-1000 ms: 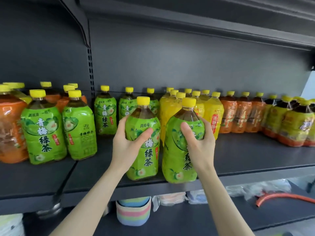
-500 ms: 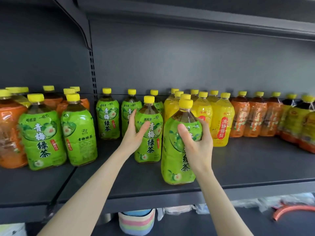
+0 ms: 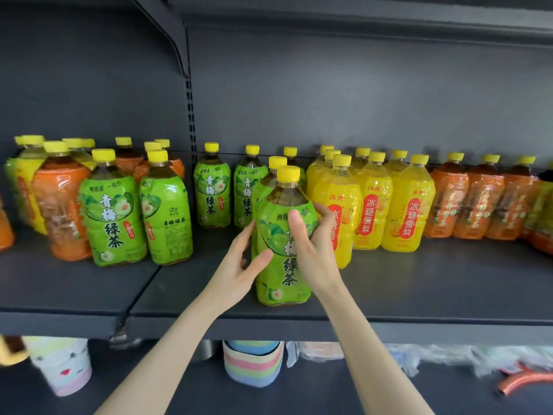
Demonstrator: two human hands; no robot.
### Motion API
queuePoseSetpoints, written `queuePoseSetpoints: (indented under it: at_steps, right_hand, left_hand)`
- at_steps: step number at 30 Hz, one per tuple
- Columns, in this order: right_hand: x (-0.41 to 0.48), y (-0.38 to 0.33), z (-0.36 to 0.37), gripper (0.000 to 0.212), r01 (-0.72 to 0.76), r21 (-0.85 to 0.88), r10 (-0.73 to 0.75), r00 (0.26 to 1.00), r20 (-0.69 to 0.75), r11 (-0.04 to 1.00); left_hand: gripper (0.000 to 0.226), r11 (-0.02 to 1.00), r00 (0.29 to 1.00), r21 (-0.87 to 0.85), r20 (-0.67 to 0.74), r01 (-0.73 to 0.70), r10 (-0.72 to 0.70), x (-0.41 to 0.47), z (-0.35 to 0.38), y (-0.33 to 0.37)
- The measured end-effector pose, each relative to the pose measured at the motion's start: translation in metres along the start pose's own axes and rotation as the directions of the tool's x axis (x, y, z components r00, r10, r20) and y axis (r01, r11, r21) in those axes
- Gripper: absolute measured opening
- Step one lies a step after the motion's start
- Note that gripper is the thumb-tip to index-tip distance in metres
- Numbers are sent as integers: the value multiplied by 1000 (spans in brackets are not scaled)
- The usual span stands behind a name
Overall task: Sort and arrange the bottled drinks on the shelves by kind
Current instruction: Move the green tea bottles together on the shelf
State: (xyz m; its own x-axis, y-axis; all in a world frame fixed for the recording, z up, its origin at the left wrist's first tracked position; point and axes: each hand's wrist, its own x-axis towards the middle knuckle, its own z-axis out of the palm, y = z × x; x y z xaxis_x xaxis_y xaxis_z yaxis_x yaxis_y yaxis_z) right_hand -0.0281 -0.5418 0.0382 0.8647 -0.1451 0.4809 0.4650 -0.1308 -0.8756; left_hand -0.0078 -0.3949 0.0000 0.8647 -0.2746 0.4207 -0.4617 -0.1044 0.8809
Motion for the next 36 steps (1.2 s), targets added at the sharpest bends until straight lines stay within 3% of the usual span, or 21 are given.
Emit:
queuePoseSetpoints:
  at_steps: [2, 8, 11, 14, 16, 21, 27, 31, 36]
  right_hand:
    - [-1, 2, -2, 45, -36, -16, 37, 998, 60, 999]
    - [-13, 24, -13, 82, -40, -130, 58, 989, 133, 991]
    - [-5, 30, -14, 87, -30, -137, 50, 989, 138, 990]
    - [-3, 34, -19, 76, -67, -91, 78, 990, 117, 994]
    - [-5, 39, -21, 64, -65, -160, 86, 988, 125, 985]
    - [-6, 50, -19, 81, -49, -449, 40, 999, -29, 892]
    - [5, 48, -20, 62, -97, -415, 40, 989, -143, 905]
    - [6, 54, -25, 62, -84, -600, -29, 984, -176, 795]
    - [14, 57, -25, 52, -107, -592, -27, 977, -213, 799]
  left_hand:
    - [74, 1000, 1000, -21, 10, 9, -9, 0, -2, 0]
    - [66, 1000, 995, -22, 104, 1, 1, 9, -9, 0]
    - [65, 1000, 992, -30, 125, 6, -2, 16, -9, -4]
    - [68, 999, 991, -38, 137, 13, -8, 25, -9, -8]
    - [69, 999, 988, -39, 151, 20, -14, 31, -8, -10]
    - [70, 995, 981, -83, 189, 57, -40, 46, -8, -11]
    - [71, 990, 972, -103, 226, 91, -66, 60, -7, -18]
    - [71, 993, 973, -85, 223, 87, -66, 66, -4, -20]
    - [72, 993, 975, -82, 211, 86, -67, 72, -2, -23]
